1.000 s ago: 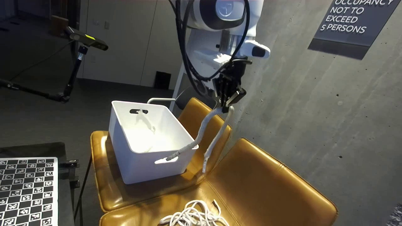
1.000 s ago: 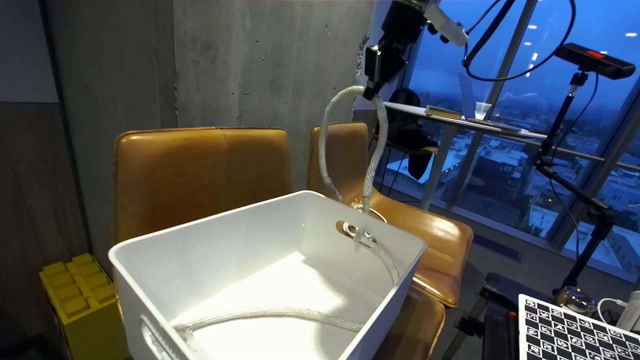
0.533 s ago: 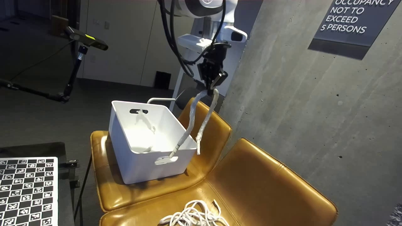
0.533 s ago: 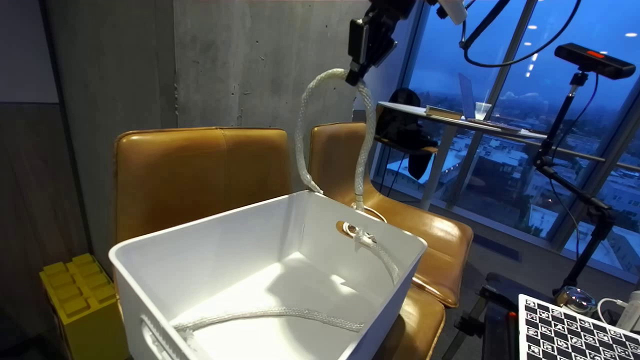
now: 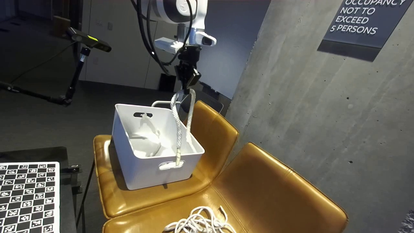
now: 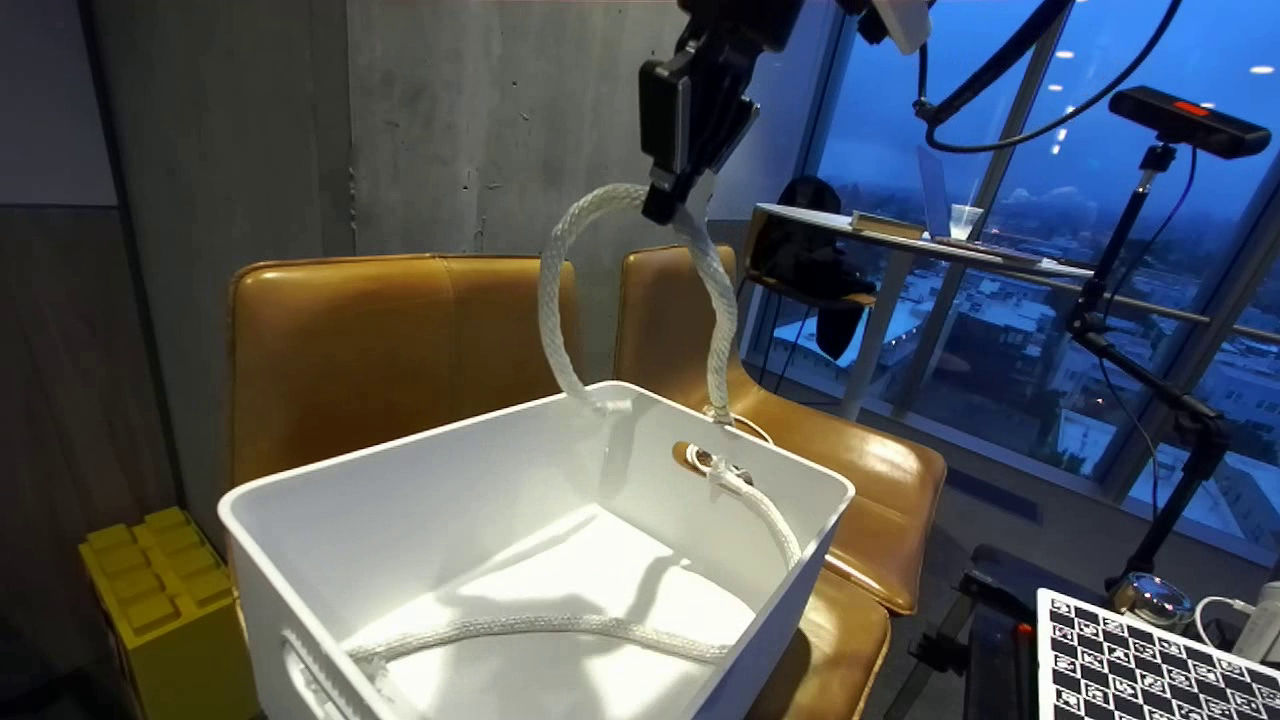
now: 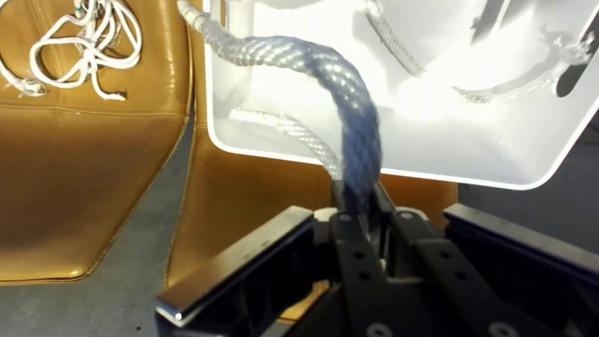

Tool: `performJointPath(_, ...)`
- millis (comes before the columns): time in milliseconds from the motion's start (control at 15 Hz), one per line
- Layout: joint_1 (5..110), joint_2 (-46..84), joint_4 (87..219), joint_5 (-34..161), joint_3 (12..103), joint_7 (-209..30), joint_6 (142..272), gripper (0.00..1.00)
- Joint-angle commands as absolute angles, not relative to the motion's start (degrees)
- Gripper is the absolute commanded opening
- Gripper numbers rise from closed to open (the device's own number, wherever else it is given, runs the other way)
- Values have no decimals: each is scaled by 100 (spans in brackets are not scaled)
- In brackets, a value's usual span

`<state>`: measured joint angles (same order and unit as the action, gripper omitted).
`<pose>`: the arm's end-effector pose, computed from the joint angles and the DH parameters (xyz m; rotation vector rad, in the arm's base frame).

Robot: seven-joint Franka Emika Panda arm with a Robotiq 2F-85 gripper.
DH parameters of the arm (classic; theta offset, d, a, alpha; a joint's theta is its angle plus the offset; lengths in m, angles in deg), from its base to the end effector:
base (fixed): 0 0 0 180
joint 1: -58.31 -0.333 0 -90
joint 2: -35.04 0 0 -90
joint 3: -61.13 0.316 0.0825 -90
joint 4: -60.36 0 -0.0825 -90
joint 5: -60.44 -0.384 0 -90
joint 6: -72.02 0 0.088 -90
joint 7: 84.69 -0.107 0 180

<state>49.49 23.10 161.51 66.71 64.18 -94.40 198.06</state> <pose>0.6290 0.1261 0.4662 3.0759 0.1380 0.3684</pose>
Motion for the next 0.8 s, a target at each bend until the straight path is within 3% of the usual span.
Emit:
performJointPath(0,4743,2454,16535,6995,6563,-9834,19974,3)
performJointPath(733,4281,1676,16136,7483,6679,-10542,19954,3)
